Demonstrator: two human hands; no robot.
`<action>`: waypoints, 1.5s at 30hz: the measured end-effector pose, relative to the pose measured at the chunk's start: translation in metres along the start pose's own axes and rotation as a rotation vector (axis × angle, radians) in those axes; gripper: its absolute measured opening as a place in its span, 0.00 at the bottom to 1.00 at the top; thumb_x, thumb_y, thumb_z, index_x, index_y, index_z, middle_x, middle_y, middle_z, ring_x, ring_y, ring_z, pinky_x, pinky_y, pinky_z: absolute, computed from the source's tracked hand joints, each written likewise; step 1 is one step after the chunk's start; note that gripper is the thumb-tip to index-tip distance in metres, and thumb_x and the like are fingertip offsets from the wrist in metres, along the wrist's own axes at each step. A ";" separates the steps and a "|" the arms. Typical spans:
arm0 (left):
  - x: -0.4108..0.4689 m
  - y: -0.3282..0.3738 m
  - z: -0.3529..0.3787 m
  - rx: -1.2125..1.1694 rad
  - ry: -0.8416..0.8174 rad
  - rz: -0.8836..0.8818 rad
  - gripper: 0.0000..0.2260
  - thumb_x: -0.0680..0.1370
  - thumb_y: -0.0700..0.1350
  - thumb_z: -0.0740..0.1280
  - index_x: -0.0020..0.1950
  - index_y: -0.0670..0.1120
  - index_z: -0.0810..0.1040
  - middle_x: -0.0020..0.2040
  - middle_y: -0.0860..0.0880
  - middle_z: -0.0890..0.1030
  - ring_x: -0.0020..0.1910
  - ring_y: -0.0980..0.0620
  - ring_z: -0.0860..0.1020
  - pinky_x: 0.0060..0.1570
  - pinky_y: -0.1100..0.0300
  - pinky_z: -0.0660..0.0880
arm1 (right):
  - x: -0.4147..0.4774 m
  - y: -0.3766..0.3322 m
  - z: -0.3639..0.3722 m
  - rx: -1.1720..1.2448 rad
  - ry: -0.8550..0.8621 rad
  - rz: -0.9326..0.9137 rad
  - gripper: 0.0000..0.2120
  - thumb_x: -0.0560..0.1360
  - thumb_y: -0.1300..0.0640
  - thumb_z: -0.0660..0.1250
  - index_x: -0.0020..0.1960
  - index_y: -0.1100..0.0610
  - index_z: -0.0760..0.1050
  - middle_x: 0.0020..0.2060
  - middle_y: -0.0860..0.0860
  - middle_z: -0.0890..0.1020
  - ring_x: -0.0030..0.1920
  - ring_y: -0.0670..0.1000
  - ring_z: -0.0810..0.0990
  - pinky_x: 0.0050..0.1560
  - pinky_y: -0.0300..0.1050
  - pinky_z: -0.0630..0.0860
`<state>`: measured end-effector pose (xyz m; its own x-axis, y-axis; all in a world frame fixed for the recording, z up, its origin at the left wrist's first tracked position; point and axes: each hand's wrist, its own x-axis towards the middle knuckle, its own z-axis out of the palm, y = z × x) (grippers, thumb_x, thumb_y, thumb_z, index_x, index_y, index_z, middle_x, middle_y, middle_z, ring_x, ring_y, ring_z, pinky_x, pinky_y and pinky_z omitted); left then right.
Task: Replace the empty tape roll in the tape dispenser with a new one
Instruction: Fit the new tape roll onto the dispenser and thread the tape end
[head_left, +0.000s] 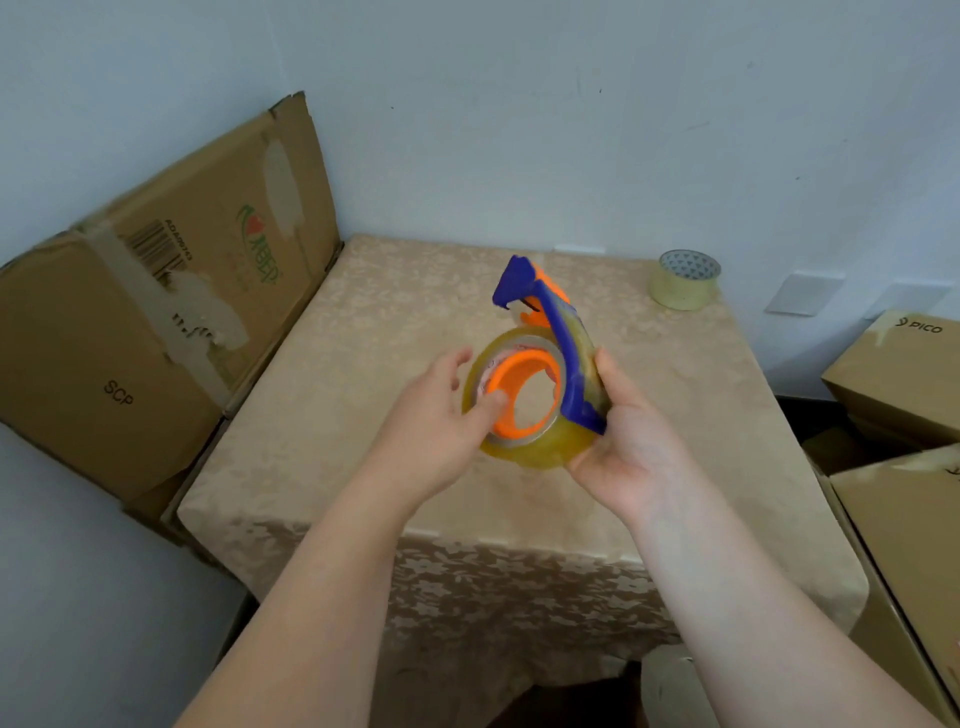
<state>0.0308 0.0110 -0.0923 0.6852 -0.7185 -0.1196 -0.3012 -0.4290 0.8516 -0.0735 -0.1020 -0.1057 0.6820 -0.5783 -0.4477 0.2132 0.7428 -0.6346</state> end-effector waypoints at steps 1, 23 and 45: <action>-0.001 0.001 0.002 -0.058 -0.058 -0.063 0.20 0.76 0.54 0.63 0.68 0.54 0.67 0.64 0.50 0.75 0.59 0.48 0.77 0.56 0.47 0.77 | 0.000 0.000 0.001 0.058 -0.006 0.010 0.18 0.78 0.46 0.59 0.51 0.58 0.81 0.44 0.55 0.86 0.45 0.53 0.85 0.52 0.55 0.79; 0.052 -0.011 0.032 -0.557 -0.110 -0.256 0.23 0.77 0.47 0.66 0.70 0.47 0.64 0.61 0.45 0.78 0.51 0.45 0.82 0.40 0.55 0.82 | 0.031 -0.004 -0.020 -0.722 0.200 -0.309 0.28 0.56 0.47 0.73 0.56 0.49 0.77 0.50 0.51 0.84 0.49 0.52 0.84 0.54 0.56 0.79; 0.113 -0.010 0.067 -0.340 -0.059 -0.443 0.17 0.79 0.48 0.60 0.67 0.47 0.71 0.64 0.43 0.75 0.58 0.42 0.78 0.47 0.51 0.79 | 0.068 -0.005 -0.051 -0.567 0.142 -0.231 0.11 0.77 0.61 0.61 0.48 0.47 0.77 0.47 0.44 0.82 0.48 0.43 0.80 0.50 0.38 0.75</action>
<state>0.0665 -0.1024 -0.1480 0.6566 -0.5434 -0.5230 0.2445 -0.5027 0.8292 -0.0636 -0.1624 -0.1649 0.5544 -0.7708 -0.3138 -0.0868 0.3214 -0.9429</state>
